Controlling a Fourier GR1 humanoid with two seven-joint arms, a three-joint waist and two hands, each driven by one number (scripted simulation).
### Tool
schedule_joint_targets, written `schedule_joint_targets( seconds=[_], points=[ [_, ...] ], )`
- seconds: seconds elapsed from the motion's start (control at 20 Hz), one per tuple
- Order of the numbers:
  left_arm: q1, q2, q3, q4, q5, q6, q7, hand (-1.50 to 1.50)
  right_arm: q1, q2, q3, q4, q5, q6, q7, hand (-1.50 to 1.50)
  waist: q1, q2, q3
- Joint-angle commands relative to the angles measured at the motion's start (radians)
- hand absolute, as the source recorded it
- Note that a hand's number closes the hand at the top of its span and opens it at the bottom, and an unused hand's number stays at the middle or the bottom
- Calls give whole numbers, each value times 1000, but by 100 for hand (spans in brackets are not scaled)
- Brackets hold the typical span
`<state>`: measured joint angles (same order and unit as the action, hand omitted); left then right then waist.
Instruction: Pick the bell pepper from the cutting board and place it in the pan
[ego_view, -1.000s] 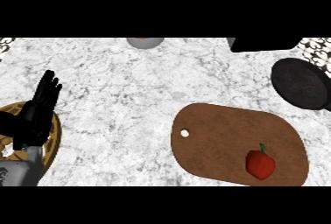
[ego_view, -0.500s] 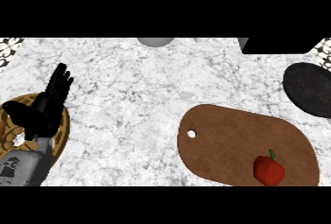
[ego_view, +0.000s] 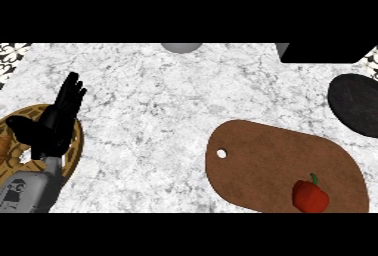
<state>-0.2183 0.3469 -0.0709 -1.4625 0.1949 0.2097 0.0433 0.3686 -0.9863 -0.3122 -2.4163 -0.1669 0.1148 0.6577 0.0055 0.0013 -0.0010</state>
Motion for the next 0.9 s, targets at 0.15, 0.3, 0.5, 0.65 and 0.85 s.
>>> schedule_joint_targets(
  seconds=[0.15,0.3,0.5,0.65,0.85],
  points=[
    [58,-48,-2,-3,-38,-3,-41,0,-62,71,112,-73,82,47,194,-150,-9,-3,1],
    [-3,-49,11,43,-51,-16,-29,0,-187,102,289,-59,192,-10,317,-150,1,1,0],
    [23,-49,17,-27,-66,-18,-1,0,-166,192,358,-14,353,13,291,-150,-5,-1,1],
    [41,-59,33,-1,-72,-35,-30,0,-125,211,300,41,341,95,241,-150,-10,-2,1],
    [-72,-76,44,39,-94,-9,41,0,-204,264,398,100,357,133,258,-150,-8,1,1]
  ],
)
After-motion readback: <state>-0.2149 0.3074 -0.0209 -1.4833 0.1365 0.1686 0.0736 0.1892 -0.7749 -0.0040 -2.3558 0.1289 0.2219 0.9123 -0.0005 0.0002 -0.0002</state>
